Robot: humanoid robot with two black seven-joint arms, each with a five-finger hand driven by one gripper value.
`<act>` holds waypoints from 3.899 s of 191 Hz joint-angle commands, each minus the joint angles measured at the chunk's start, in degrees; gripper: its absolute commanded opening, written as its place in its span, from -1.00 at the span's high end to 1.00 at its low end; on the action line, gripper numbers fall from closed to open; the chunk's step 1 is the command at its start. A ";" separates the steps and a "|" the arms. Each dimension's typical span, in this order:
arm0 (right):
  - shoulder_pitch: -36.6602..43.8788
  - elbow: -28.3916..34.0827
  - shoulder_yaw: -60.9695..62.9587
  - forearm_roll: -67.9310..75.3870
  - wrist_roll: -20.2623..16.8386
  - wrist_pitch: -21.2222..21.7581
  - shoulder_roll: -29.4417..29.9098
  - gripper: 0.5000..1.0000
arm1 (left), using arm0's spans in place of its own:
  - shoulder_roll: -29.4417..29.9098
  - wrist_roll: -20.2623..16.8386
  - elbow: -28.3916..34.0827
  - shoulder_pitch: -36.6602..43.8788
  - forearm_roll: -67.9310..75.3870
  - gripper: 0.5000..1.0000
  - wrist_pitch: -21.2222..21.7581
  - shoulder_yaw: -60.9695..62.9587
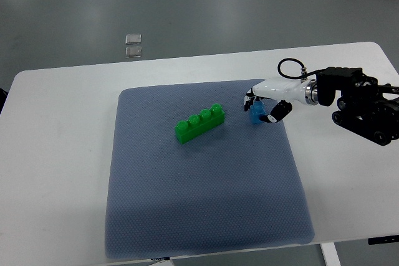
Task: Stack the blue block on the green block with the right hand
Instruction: 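Close the right hand fingers around the blue block and lift, then carry the blue block over the green block with the right hand, then lower the blue block onto the green block's studs and press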
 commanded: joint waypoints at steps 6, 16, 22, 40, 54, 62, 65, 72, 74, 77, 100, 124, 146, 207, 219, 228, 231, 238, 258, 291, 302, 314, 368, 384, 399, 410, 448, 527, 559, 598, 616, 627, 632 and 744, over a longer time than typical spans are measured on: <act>-0.06 0.09 0.00 -0.02 0.00 0.00 -0.01 0.40 | 0.00 0.00 0.00 -0.01 0.00 -1.00 0.00 -0.02; 0.03 0.10 0.00 -0.02 0.00 0.00 -0.01 0.46 | 0.00 0.00 0.00 -0.01 0.00 -1.00 0.00 -0.02; 0.03 0.10 0.00 -0.02 0.00 0.00 -0.10 0.49 | 0.00 0.00 0.00 -0.01 0.00 -1.00 0.00 -0.02; 0.03 0.10 0.00 -0.02 0.09 0.00 -0.10 0.55 | 0.00 0.00 0.00 -0.01 0.00 -1.00 0.00 -0.02; 0.03 0.10 0.00 -0.02 0.18 0.00 -0.10 0.59 | 0.00 0.00 0.00 -0.01 0.00 -1.00 0.00 -0.02; 0.12 0.10 0.09 -0.02 0.18 0.00 -0.19 0.61 | 0.00 0.00 0.00 -0.01 0.00 -1.00 0.00 -0.02; 0.12 0.10 0.09 -0.02 0.18 0.00 -0.19 0.61 | 0.00 0.00 0.00 -0.01 0.00 -1.00 0.00 -0.02; 0.12 0.10 0.09 -0.02 0.18 0.00 -0.19 0.61 | 0.00 0.00 0.00 -0.01 0.00 -1.00 0.00 -0.02; 0.12 0.10 0.09 -0.02 0.18 0.00 -0.19 0.61 | 0.00 0.00 0.00 -0.01 0.00 -1.00 0.00 -0.02; 0.12 0.10 0.09 -0.02 0.18 0.00 -0.19 0.61 | 0.00 0.00 0.00 -0.01 0.00 -1.00 0.00 -0.02; 0.29 0.10 0.35 0.07 0.27 0.00 -0.28 0.65 | 0.00 0.00 0.00 -0.01 0.00 -1.00 0.00 -0.02; 0.38 0.10 0.53 0.15 0.36 0.00 -0.28 0.67 | 0.00 0.00 0.00 -0.01 0.00 -1.00 0.00 -0.02; 0.47 0.10 0.97 0.42 1.41 0.00 -0.28 0.76 | 0.00 0.00 0.00 -0.01 0.00 -1.00 0.00 -0.02; 1.35 0.45 4.13 1.03 3.70 0.09 -0.10 0.95 | 0.00 0.00 0.00 -0.01 0.00 -1.00 0.00 -0.02; 1.70 1.41 4.75 1.03 4.05 0.09 -0.01 0.97 | 0.00 0.00 0.00 -0.01 0.00 -1.00 0.00 -0.02; 2.49 2.20 5.01 1.03 4.22 0.09 0.25 0.97 | 0.00 0.00 0.00 -0.01 0.00 -1.00 0.00 -0.02; 2.75 2.47 5.01 1.03 4.22 0.09 0.51 0.97 | 0.00 0.00 0.00 -0.01 0.00 -1.00 0.00 -0.02; 3.10 2.82 5.01 1.03 4.22 0.00 0.78 0.97 | 0.00 0.00 0.00 -0.01 0.00 -1.00 0.00 -0.02; 3.72 4.58 5.10 1.03 4.22 -0.88 1.30 1.00 | 0.00 0.00 0.00 -0.01 0.00 -1.00 0.00 -0.02; 3.81 5.98 4.92 0.68 3.87 -3.60 3.24 1.00 | 0.00 0.00 0.00 -0.01 0.00 -1.00 0.00 -0.02; 3.81 5.98 4.84 0.51 3.87 -3.60 3.77 1.00 | 0.00 0.00 0.00 -0.01 0.00 -1.00 0.00 -0.02; 3.81 5.98 4.57 0.24 3.78 -3.78 4.38 1.00 | 0.00 0.00 0.00 -0.01 0.00 -1.00 0.00 -0.02; 3.98 5.98 3.96 -2.48 3.52 -4.66 5.52 1.00 | 0.00 0.00 0.00 -0.01 0.00 -1.00 0.00 0.07; 3.89 5.90 3.69 -3.71 3.52 -5.45 5.79 1.00 | 0.00 0.00 0.00 -0.01 0.00 -1.00 0.00 -0.02; 3.81 5.63 2.81 -4.33 3.43 -6.24 6.14 1.00 | 0.00 0.00 0.00 -0.01 0.00 -1.00 0.00 -0.02; 3.81 5.54 2.55 -4.33 3.43 -6.77 6.23 1.00 | 0.00 0.00 0.00 -0.01 0.00 -1.00 0.00 -0.02; 3.81 5.46 1.76 -4.42 3.43 -7.21 6.32 1.00 | 0.00 0.00 0.00 -0.01 0.00 -1.00 0.00 -0.02; 3.63 3.00 0.62 -4.94 3.17 -7.21 8.25 1.00 | 0.00 0.00 0.00 -0.01 0.00 -1.00 0.00 -0.02; 3.63 3.00 0.53 -4.94 2.64 -7.21 8.25 1.00 | 0.00 0.00 0.00 0.08 0.00 -1.00 0.00 -0.02; 3.54 3.00 0.35 -4.94 2.64 -7.21 8.25 1.00 | 0.00 0.00 0.00 -0.01 0.00 -1.00 0.00 -0.02; 3.45 2.91 -0.09 -5.21 2.55 -7.38 8.34 1.00 | 0.00 0.00 0.00 -0.01 0.00 -1.00 0.00 0.07; 3.45 2.82 -0.61 -5.12 2.55 -7.91 8.34 1.00 | 0.00 0.00 0.00 -0.01 0.00 -1.00 0.00 -0.02; 3.45 2.82 -0.79 -5.21 2.55 -8.09 8.34 1.00 | 0.00 0.00 0.00 -0.01 0.00 -1.00 0.00 0.07; 2.66 1.24 -1.23 -5.21 2.11 -9.32 9.66 1.00 | 0.00 0.00 0.00 -0.01 0.00 -1.00 0.00 -0.02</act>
